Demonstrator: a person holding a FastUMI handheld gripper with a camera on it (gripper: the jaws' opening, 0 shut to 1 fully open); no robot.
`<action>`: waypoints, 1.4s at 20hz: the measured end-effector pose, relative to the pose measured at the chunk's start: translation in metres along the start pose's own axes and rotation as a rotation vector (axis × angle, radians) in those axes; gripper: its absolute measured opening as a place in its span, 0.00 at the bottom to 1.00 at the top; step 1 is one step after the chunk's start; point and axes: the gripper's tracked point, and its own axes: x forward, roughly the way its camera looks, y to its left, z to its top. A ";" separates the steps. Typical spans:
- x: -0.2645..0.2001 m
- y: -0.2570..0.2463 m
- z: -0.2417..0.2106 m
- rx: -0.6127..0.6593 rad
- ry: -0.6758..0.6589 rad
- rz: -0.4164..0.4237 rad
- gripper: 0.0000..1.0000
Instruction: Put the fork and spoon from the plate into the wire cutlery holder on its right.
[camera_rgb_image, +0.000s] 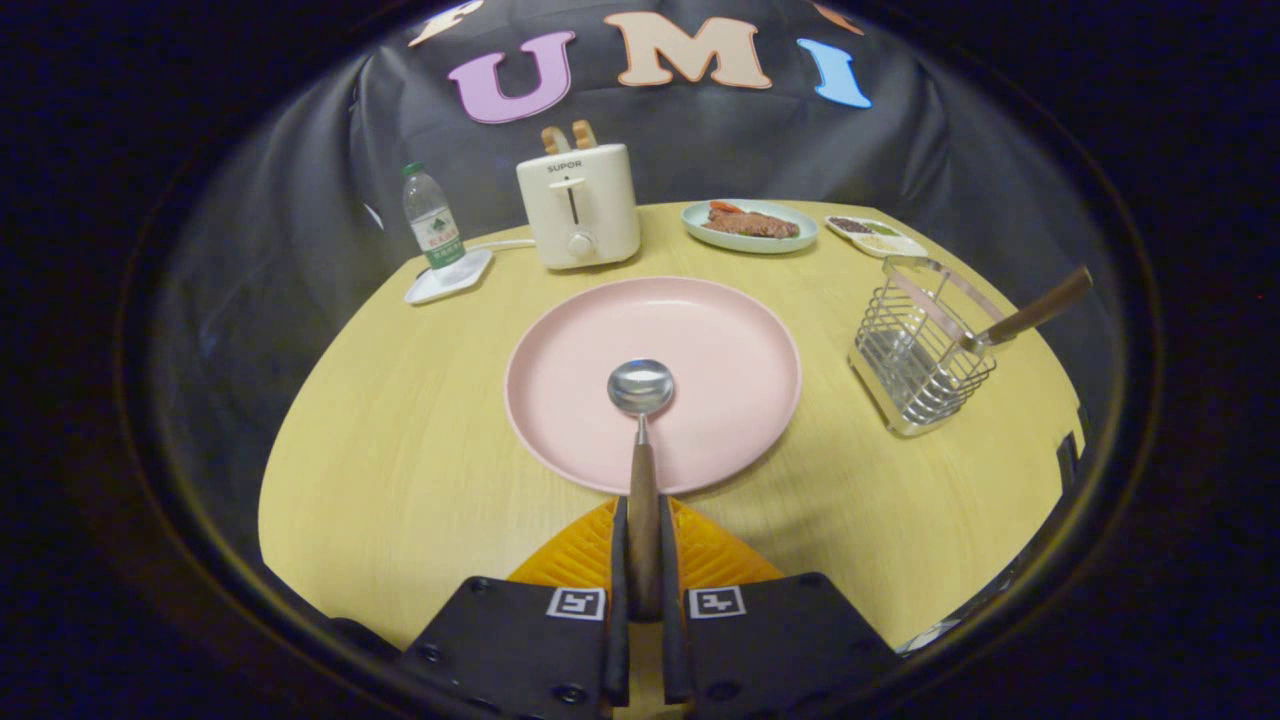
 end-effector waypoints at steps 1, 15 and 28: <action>-0.003 -0.001 0.002 -0.013 -0.006 0.000 0.16; -0.025 -0.016 0.040 0.022 -0.028 0.017 0.09; -0.090 -0.090 0.133 -0.086 0.007 0.088 0.09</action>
